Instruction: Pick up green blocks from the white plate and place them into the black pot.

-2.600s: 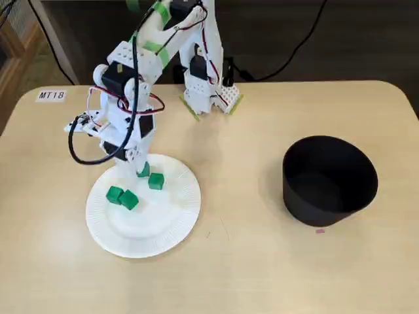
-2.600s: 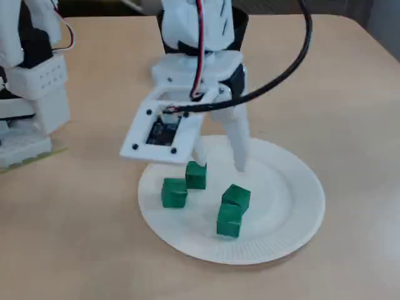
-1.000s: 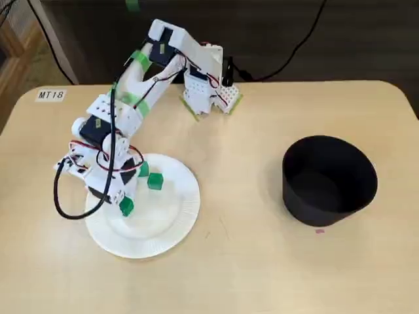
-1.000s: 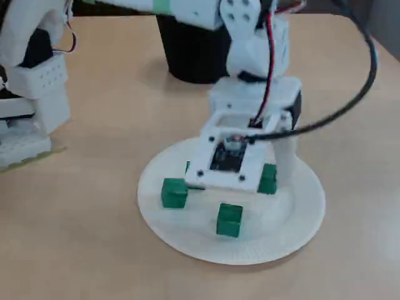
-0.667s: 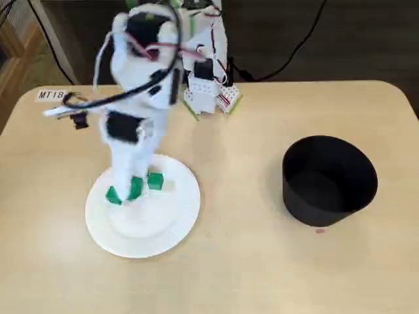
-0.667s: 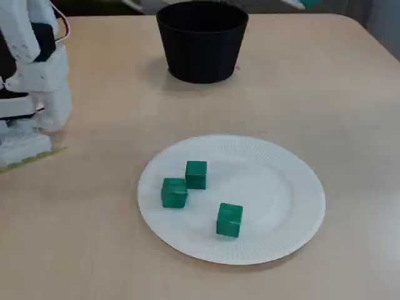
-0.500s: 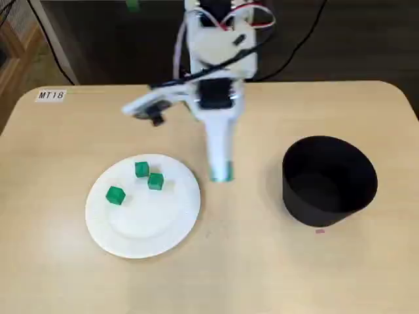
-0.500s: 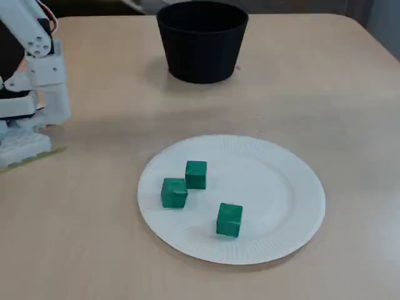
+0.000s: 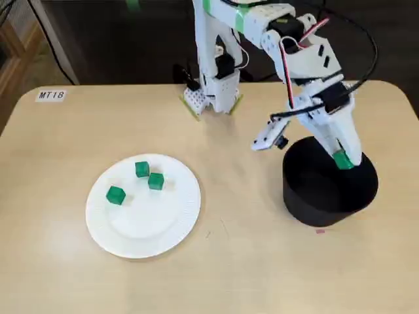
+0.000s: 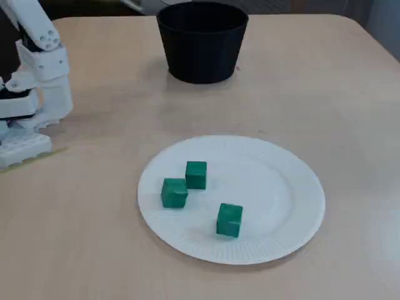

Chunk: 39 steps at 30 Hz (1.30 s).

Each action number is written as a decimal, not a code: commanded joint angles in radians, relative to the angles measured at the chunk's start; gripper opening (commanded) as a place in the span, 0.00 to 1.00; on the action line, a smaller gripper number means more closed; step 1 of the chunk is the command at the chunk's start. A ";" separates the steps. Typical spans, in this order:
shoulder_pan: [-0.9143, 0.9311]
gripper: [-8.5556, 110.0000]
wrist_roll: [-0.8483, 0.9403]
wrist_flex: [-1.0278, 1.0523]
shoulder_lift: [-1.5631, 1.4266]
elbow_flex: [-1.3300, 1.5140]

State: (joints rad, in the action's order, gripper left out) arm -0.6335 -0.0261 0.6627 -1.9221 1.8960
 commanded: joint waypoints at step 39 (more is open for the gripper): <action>0.663 0.05 0.209 0.445 -0.265 -0.014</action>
State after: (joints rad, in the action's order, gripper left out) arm -0.1197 0.1350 1.0431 -2.1460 1.9190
